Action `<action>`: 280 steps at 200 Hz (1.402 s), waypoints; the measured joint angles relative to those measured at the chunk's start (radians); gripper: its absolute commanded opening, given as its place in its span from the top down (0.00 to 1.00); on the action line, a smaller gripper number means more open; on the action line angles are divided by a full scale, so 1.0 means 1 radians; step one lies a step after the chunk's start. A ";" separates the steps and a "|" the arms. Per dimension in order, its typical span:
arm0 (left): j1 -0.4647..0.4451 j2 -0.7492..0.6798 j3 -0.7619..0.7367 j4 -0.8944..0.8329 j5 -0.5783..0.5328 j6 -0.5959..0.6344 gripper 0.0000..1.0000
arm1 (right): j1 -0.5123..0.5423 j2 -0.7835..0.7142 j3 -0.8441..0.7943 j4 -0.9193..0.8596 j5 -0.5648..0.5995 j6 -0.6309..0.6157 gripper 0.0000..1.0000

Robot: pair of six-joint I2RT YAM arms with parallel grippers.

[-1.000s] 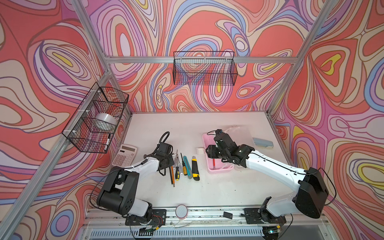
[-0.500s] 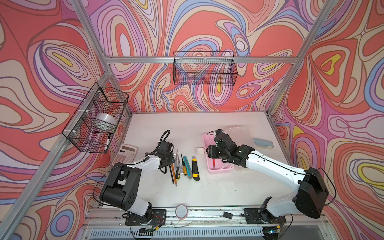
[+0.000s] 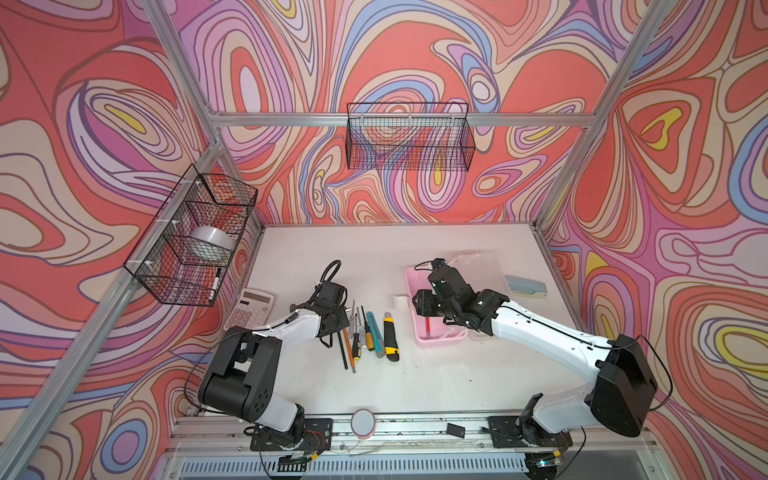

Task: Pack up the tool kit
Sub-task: 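Lift the black hex key with the left gripper over the pink box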

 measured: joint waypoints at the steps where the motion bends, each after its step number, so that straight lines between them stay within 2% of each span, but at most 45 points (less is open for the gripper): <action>1: 0.000 -0.005 0.002 -0.007 0.000 0.001 1.00 | 0.000 0.000 -0.001 0.001 0.000 0.000 0.40; 45: -0.002 -0.191 0.110 -0.121 0.014 0.006 1.00 | -0.016 -0.029 -0.026 0.023 -0.006 0.010 0.41; 75: -0.017 -0.262 0.188 -0.149 0.046 0.005 1.00 | -0.036 -0.053 -0.042 0.045 -0.021 0.018 0.41; 121: -0.149 -0.261 0.312 -0.206 0.049 -0.003 1.00 | -0.057 -0.088 -0.071 0.050 -0.020 0.022 0.41; 143: -0.212 -0.224 0.382 -0.206 0.034 -0.002 1.00 | -0.063 -0.135 -0.088 0.048 -0.004 0.023 0.40; 215: -0.335 0.006 0.513 -0.159 0.027 -0.059 1.00 | -0.108 -0.283 -0.132 0.008 0.057 0.024 0.40; 248: -0.407 0.111 0.614 -0.126 0.025 -0.088 1.00 | -0.121 -0.303 -0.147 -0.001 0.074 0.025 0.40; 280: -0.438 0.194 0.633 -0.058 0.032 -0.144 1.00 | -0.134 -0.303 -0.167 -0.006 0.074 0.025 0.39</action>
